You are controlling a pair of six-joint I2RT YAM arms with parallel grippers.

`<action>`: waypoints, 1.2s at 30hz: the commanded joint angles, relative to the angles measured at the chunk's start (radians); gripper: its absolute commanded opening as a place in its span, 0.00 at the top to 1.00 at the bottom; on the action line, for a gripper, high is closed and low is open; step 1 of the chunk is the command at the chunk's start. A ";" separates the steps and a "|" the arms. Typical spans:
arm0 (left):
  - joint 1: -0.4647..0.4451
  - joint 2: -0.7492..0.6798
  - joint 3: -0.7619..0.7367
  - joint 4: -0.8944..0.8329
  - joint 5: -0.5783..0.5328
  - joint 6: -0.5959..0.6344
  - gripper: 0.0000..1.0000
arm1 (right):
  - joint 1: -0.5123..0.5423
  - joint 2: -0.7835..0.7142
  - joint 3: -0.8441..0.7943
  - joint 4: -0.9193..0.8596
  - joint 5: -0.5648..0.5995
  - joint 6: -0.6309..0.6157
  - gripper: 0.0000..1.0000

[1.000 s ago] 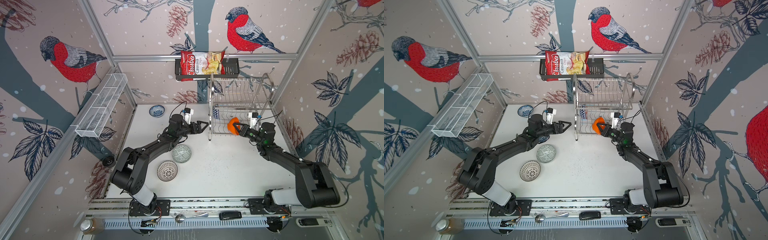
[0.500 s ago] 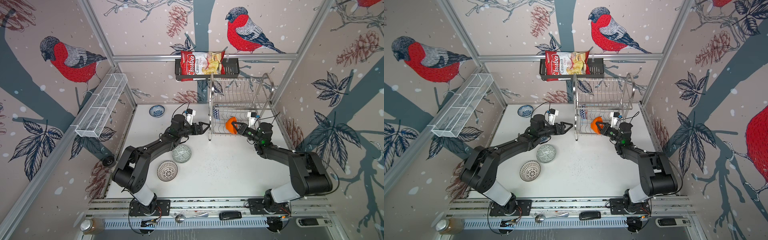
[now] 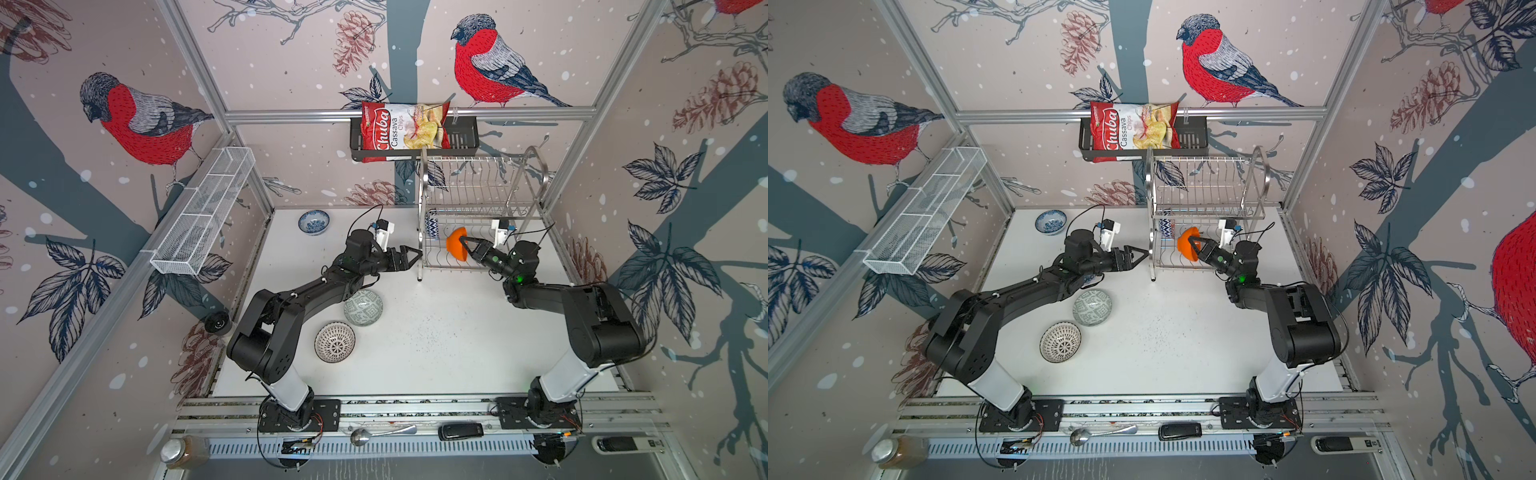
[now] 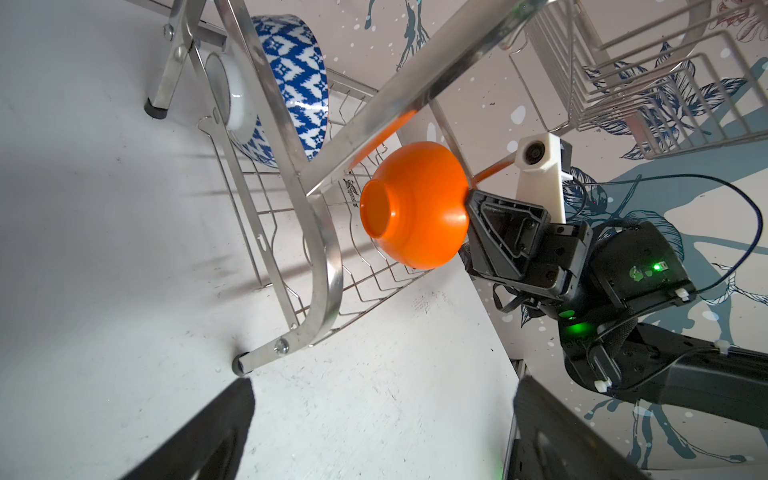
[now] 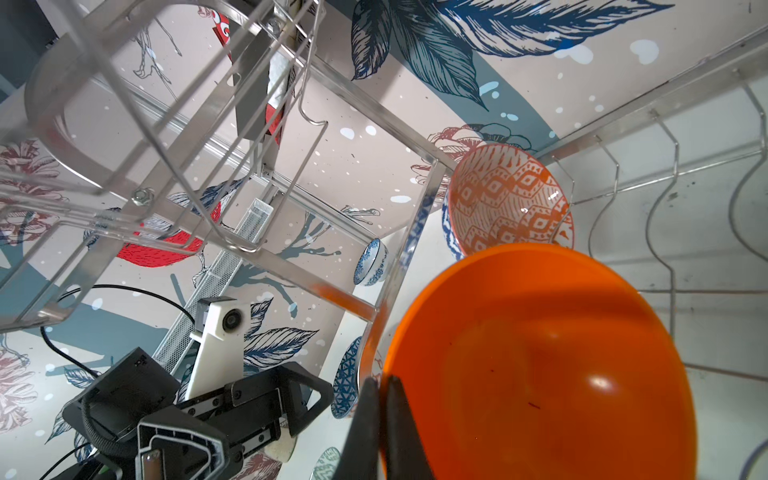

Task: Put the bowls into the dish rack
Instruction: 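Carry the orange bowl into the rack's lower tier with the right gripper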

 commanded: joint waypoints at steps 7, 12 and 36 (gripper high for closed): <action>-0.003 -0.002 0.019 -0.003 -0.003 0.033 0.02 | 0.016 0.085 0.057 0.186 -0.014 0.084 1.00; -0.002 -0.004 0.021 -0.004 -0.002 0.031 0.02 | 0.021 0.116 0.083 0.189 0.003 0.089 1.00; -0.003 0.008 0.022 0.001 0.005 0.017 0.02 | 0.021 0.321 0.236 0.311 0.041 0.186 1.00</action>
